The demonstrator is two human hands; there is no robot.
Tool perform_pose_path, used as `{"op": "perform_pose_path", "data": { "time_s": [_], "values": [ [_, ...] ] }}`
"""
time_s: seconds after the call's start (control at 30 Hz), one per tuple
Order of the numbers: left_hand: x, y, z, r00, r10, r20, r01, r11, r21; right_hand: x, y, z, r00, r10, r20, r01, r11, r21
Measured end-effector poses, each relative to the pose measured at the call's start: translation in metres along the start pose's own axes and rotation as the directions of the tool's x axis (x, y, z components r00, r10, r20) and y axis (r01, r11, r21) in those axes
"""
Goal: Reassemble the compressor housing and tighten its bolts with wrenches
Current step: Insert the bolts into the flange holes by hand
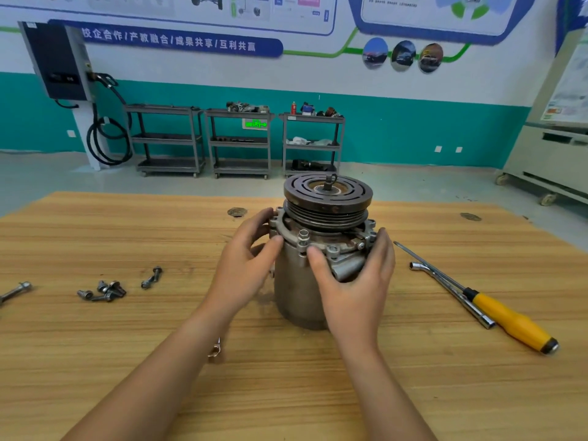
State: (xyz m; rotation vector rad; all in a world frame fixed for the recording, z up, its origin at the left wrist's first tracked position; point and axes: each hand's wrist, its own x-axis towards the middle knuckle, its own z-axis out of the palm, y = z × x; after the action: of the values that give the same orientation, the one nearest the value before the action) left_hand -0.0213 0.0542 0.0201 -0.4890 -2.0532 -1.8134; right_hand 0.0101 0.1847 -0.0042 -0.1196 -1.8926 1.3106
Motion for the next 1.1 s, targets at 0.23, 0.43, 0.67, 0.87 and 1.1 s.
{"op": "perform_pose_path", "data": {
  "time_s": [0.23, 0.43, 0.67, 0.87, 1.1],
  "values": [
    [0.04, 0.013, -0.044, 0.876, -0.158, 0.457, -0.139, 0.823, 0.55, 0.0, 0.004, 0.002, 0.999, -0.005, -0.033, 0.005, 1.0, -0.021],
    [0.079, 0.041, -0.035, 0.744, -0.309, 0.593, -0.415, 0.481, 0.772, 0.002, 0.008, 0.003, 0.998, -0.003, -0.064, 0.001, 0.999, -0.034],
    [0.101, 0.051, -0.031, 0.637, -0.408, 0.654, -0.506, 0.419, 0.754, 0.002, 0.008, 0.003, 0.997, -0.039, -0.068, 0.034, 0.997, -0.071],
    [0.105, 0.051, -0.028, 0.611, -0.42, 0.671, -0.594, 0.317, 0.739, 0.004, 0.007, 0.002, 0.995, -0.074, -0.064, 0.067, 0.992, -0.111],
    [0.095, 0.046, -0.034, 0.636, -0.287, 0.717, -0.668, 0.26, 0.697, 0.002, 0.006, 0.005, 0.995, -0.062, -0.076, 0.054, 0.993, -0.106]
  ]
}}
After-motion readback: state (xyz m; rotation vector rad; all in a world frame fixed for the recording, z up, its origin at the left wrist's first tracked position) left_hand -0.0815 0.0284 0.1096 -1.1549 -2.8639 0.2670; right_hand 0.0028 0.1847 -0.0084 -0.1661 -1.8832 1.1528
